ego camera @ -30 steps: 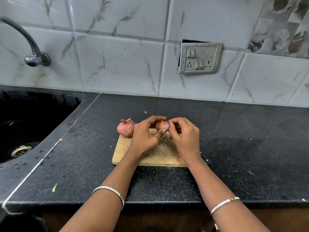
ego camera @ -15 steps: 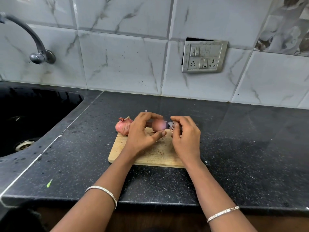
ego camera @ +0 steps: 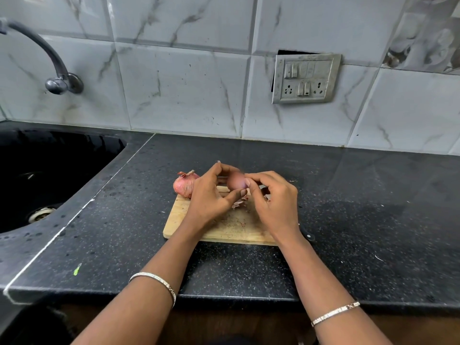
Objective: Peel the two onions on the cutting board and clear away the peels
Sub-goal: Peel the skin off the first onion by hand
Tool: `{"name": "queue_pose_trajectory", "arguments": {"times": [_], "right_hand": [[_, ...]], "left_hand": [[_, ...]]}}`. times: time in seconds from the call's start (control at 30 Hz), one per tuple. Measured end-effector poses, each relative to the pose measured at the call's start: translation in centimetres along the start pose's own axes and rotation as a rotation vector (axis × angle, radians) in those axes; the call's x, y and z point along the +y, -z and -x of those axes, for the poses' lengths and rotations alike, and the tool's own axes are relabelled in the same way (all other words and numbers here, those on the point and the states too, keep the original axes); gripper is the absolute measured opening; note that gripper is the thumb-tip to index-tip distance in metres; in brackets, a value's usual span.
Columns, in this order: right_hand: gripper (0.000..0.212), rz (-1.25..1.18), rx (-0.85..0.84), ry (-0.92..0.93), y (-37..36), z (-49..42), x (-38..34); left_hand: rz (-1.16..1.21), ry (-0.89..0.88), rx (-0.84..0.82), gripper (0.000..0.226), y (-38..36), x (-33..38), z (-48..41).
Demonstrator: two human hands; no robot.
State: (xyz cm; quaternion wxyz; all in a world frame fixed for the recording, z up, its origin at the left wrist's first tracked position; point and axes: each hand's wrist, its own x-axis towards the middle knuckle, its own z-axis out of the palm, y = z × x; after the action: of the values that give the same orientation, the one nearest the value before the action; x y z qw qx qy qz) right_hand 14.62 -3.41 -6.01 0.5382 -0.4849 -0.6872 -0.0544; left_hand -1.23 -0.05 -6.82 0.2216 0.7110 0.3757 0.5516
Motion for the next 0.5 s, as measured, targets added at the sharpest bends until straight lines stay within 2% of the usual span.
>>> {"name": "queue_pose_trajectory", "arguments": {"times": [0.5], "right_hand": [[0.004,0.07,-0.007,-0.065,-0.26,0.17,0.16]], "left_hand": [[-0.091,-0.051,-0.041,0.044,0.27,0.65,0.32]]}}
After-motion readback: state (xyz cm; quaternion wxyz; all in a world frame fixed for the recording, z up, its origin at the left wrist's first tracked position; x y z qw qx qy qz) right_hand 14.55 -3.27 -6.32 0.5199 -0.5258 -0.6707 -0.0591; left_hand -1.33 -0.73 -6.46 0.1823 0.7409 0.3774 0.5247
